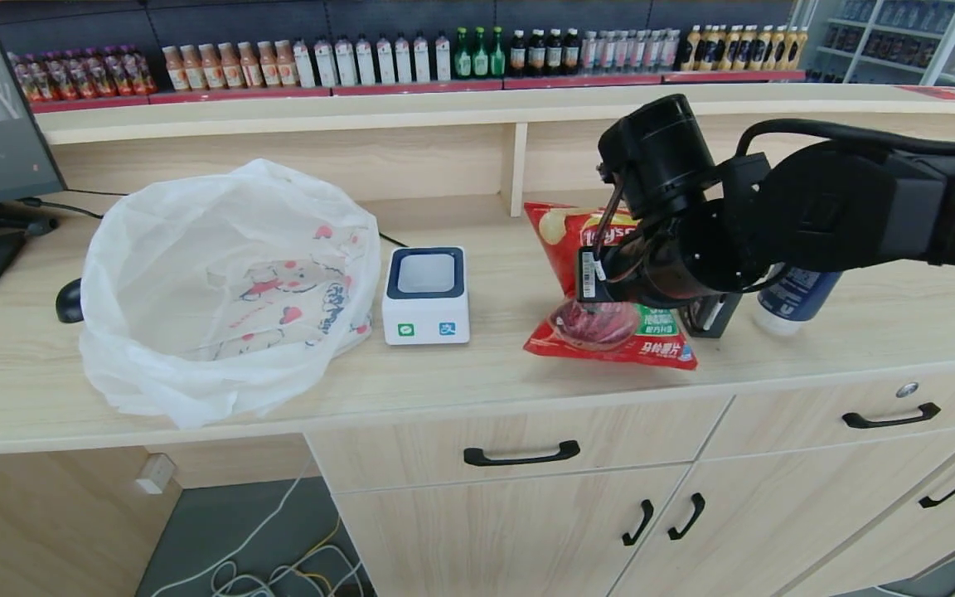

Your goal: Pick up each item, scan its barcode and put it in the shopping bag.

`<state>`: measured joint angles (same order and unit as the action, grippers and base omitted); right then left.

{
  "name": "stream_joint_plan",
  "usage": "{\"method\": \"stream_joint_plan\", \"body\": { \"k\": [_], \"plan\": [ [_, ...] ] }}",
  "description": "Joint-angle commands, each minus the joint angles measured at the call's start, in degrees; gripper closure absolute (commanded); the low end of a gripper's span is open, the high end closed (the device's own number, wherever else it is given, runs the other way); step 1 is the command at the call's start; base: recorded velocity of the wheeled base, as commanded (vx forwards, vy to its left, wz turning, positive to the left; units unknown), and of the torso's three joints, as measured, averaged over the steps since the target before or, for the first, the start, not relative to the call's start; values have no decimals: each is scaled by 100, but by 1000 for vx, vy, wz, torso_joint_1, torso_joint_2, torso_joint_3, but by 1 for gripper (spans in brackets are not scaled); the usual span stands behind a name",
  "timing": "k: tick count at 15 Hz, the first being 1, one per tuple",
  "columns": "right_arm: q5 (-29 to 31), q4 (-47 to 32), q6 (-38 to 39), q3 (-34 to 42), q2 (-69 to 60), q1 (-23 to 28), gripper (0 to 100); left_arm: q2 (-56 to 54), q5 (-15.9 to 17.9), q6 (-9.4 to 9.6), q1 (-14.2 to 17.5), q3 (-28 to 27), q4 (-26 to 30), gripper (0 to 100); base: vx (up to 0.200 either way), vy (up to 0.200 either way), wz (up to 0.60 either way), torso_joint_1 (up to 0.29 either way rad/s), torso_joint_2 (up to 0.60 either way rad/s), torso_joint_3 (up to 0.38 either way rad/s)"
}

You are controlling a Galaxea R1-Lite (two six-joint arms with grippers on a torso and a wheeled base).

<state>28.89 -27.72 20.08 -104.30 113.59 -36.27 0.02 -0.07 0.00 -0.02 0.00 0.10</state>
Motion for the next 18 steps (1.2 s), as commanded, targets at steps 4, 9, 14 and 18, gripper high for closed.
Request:
{"method": "stream_joint_plan", "body": {
  "k": [4,9,14,18],
  "plan": [
    [2,21,-30,226,-663,-311,100,-2,-1,0,2,0,-1,0,0,0,0,0,0,0],
    [-33,619,5,1694,-1779,-618,100,-2,-1,0,-6,0,-1,0,0,0,0,0,0,0],
    [-59,1023,-4,2239,-2544,-996,100,-2,-1,0,2,0,-1,0,0,0,0,0,0,0],
    [-419,1884,-21,3214,-3071,-1111,100,-2,-1,0,-6,0,-1,0,0,0,0,0,0,0]
  ]
}}
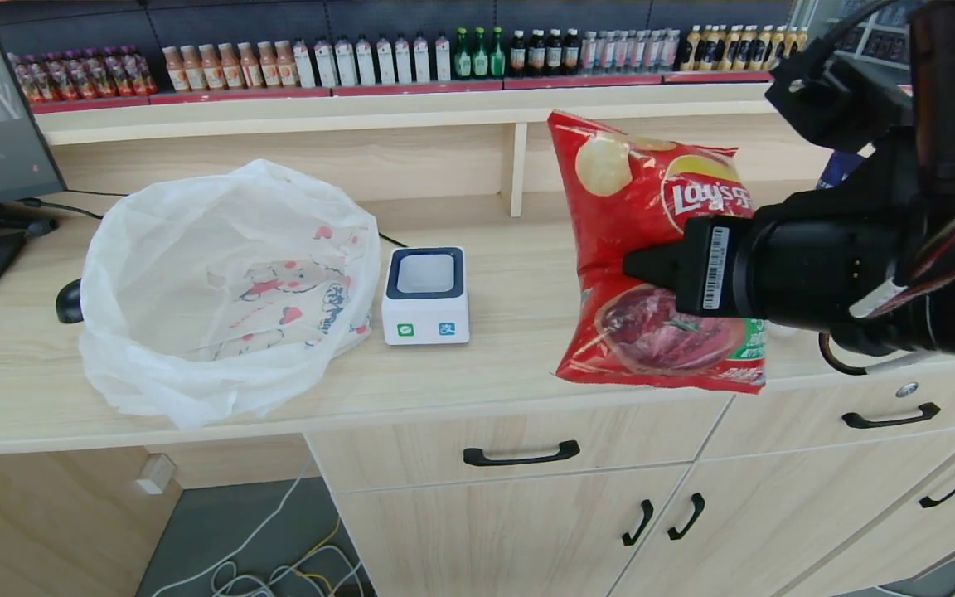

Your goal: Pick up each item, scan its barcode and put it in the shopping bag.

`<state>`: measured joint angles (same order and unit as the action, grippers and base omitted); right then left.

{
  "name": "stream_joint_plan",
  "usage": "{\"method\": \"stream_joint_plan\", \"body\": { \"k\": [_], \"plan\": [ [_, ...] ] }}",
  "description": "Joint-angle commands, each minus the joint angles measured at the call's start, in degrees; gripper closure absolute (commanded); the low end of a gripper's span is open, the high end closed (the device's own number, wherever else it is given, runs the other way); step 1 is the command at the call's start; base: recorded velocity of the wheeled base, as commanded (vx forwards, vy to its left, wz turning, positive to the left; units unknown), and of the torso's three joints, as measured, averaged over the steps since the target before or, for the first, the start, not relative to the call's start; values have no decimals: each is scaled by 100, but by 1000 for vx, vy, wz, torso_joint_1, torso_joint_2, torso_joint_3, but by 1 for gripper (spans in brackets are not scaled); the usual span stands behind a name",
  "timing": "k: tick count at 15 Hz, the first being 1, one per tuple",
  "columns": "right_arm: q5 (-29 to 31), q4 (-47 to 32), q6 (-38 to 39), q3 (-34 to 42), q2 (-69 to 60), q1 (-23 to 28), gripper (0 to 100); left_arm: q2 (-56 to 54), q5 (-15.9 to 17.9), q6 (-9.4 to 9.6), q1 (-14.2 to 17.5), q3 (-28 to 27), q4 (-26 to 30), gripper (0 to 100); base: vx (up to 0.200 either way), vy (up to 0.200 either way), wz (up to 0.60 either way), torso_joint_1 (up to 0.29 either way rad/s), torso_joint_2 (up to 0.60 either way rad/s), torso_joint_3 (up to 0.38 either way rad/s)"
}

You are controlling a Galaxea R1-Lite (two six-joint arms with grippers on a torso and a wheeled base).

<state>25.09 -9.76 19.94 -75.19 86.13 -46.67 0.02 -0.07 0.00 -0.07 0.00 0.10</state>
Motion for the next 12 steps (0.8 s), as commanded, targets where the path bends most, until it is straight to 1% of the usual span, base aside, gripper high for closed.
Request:
{"method": "stream_joint_plan", "body": {
  "k": [1,4,6,7,9,10,12],
  "plan": [
    [-83,695,-70,708,-474,-211,100,-2,-1,0,7,0,-1,0,0,0,0,0,0,0],
    [-399,1284,-105,1411,-887,-308,100,-2,-1,0,-1,0,-1,0,0,0,0,0,0,0],
    [-698,2066,-105,2193,-1239,-308,100,-2,-1,0,7,0,-1,0,0,0,0,0,0,0],
    [-971,2805,-131,2940,-1476,-352,100,-2,-1,0,7,0,-1,0,0,0,0,0,0,0],
    [-1445,3596,-166,3837,-1810,-387,100,-2,-1,0,7,0,-1,0,0,0,0,0,0,0],
    [-1604,3789,-166,4197,-1968,-387,100,-2,-1,0,7,0,-1,0,0,0,0,0,0,0],
    [-1779,4053,-131,4531,-2074,-387,100,-2,-1,0,7,0,-1,0,0,0,0,0,0,0]
  ]
}}
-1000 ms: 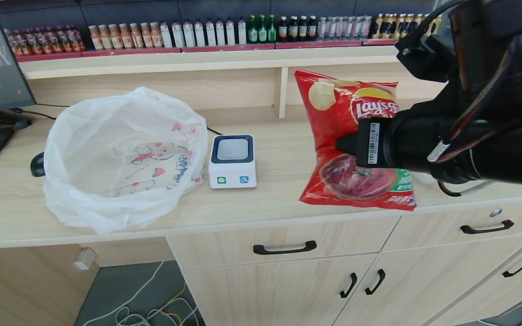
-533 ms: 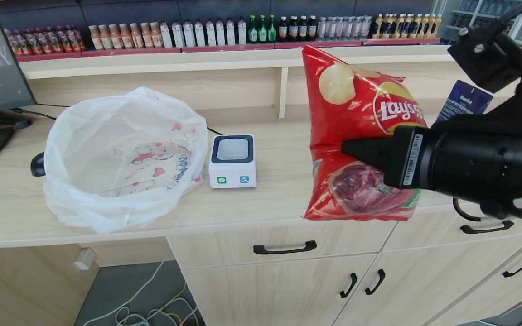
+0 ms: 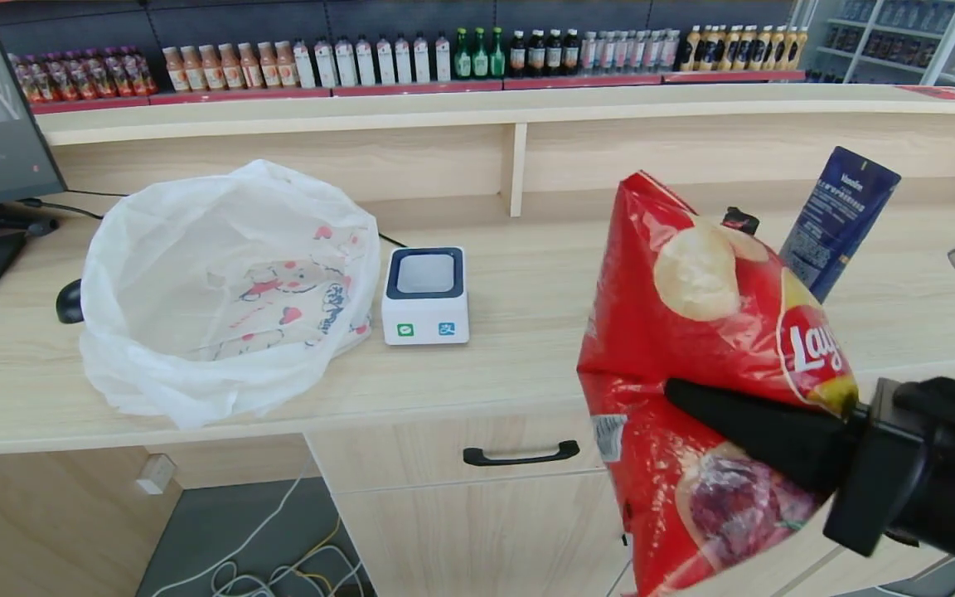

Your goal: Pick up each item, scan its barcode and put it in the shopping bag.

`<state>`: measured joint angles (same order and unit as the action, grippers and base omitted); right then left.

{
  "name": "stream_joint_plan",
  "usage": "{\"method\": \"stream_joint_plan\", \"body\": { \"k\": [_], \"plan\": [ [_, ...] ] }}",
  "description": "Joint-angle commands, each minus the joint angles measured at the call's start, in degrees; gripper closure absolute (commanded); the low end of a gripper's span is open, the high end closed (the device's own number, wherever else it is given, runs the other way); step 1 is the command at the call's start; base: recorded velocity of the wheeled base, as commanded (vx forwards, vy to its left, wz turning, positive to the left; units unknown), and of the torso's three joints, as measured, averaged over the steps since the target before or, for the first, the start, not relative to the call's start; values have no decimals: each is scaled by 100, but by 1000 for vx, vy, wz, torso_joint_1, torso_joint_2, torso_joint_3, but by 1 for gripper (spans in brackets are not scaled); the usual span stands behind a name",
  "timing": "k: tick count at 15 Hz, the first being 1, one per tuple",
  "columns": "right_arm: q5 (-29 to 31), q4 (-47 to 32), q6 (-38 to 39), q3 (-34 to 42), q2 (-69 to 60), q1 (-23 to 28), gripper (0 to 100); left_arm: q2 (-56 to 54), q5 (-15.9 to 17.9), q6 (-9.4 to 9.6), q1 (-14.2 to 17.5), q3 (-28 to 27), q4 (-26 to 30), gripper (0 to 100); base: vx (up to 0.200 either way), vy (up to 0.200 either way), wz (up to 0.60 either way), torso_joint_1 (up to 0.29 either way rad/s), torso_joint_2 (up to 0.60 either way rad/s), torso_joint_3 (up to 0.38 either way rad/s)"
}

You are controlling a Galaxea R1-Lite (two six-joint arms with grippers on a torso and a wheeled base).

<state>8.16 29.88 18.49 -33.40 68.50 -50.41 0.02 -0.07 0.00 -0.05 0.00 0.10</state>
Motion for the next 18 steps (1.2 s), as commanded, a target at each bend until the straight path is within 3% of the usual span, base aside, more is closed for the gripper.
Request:
{"method": "stream_joint_plan", "body": {
  "k": [1,7,10,15,18],
  "plan": [
    [-165,299,14,501,-320,-13,100,-2,-1,0,5,0,-1,0,0,0,0,0,0,0],
    [-1325,1081,893,914,-267,-22,100,-2,-1,0,-4,0,-1,0,0,0,0,0,0,0],
    [-1967,1512,1877,994,-267,-4,100,-2,-1,0,-4,0,-1,0,0,0,0,0,0,0],
    [-2222,1987,3283,396,50,13,100,-2,-1,0,5,0,-1,0,0,0,0,0,0,0],
    [-2231,2602,3811,466,507,31,100,-2,-1,0,5,0,-1,0,0,0,0,0,0,0]
  ]
}}
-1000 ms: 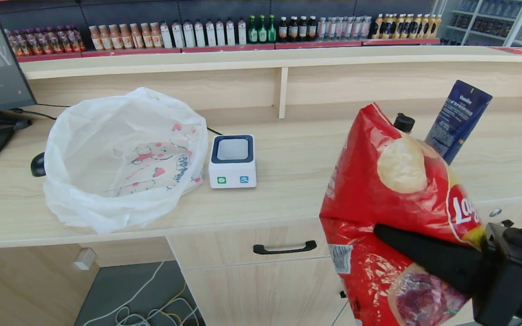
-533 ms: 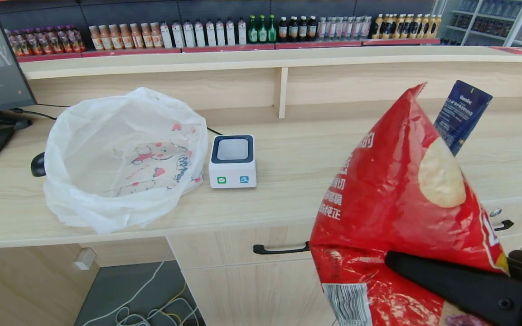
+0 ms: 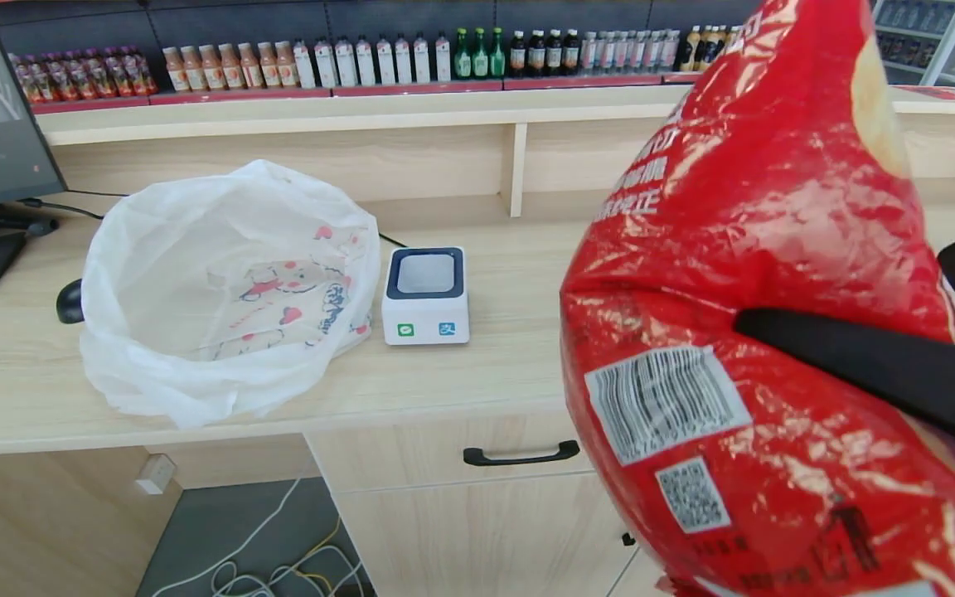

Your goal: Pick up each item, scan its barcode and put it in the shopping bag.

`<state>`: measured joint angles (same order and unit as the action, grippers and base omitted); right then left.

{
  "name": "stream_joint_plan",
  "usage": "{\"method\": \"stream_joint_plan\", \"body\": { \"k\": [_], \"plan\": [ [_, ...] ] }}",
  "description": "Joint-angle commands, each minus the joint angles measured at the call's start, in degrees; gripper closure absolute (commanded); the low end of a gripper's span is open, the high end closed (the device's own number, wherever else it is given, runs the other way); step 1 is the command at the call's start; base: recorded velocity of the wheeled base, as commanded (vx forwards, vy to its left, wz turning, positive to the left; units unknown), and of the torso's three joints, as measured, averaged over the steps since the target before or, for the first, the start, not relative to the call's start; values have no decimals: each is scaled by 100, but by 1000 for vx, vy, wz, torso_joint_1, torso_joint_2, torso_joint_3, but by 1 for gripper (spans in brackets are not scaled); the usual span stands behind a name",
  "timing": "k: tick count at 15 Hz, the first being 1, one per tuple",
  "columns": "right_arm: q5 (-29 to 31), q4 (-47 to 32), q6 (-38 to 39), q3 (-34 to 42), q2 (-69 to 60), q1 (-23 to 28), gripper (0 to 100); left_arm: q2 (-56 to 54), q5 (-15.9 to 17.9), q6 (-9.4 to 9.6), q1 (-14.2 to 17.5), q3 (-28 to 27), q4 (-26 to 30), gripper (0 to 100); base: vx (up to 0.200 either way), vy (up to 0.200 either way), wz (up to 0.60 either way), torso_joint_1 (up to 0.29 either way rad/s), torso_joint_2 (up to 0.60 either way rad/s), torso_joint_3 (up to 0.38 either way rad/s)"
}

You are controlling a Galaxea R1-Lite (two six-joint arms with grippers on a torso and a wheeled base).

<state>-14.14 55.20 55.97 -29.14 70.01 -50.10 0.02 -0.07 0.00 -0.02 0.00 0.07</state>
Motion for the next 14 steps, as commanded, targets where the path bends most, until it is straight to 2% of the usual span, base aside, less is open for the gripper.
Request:
{"method": "stream_joint_plan", "body": {
  "k": [1,3,7,11,14],
  "plan": [
    [-10,509,380,92,505,-17,100,-2,-1,0,-6,0,1,0,0,0,0,0,0,0],
    [-10,1089,846,163,698,-70,100,-2,-1,0,2,0,1,0,0,0,0,0,0,0],
    [-10,1705,1320,497,839,-70,100,-2,-1,0,-6,0,1,0,0,0,0,0,0,0],
    [-10,2724,2841,1050,848,-70,100,-2,-1,0,-6,0,1,0,0,0,0,0,0,0],
    [-10,2812,2929,954,1199,-70,100,-2,-1,0,2,0,1,0,0,0,0,0,0,0]
  ]
}}
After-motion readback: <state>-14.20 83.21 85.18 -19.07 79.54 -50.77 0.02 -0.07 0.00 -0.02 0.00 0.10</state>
